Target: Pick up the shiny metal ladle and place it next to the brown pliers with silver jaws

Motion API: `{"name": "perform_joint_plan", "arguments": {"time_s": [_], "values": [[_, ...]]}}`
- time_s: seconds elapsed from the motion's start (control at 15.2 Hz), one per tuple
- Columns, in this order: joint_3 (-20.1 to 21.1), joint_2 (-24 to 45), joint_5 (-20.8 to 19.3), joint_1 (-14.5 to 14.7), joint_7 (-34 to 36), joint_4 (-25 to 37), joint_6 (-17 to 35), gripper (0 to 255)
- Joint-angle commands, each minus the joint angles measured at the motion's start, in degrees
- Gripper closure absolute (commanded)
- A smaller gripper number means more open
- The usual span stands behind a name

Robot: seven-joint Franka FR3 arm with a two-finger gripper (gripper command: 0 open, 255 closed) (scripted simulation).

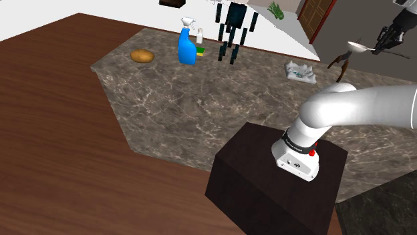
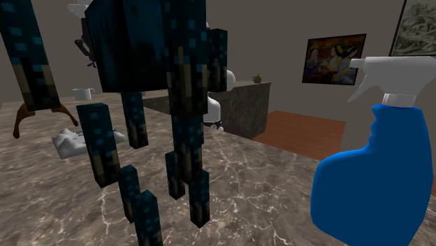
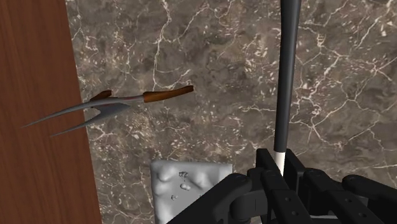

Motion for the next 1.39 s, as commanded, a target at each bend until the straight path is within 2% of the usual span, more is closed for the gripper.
{"name": "perform_joint_plan", "arguments": {"time_s": [0.0, 1.32], "values": [[-0.7, -0.5, -0.7, -0.3, 0.2, -1.6, 1.2, 255], [-9.1, -3.7, -8.0, -1.8, 2.6, -14.0, 12.7, 255]]}}
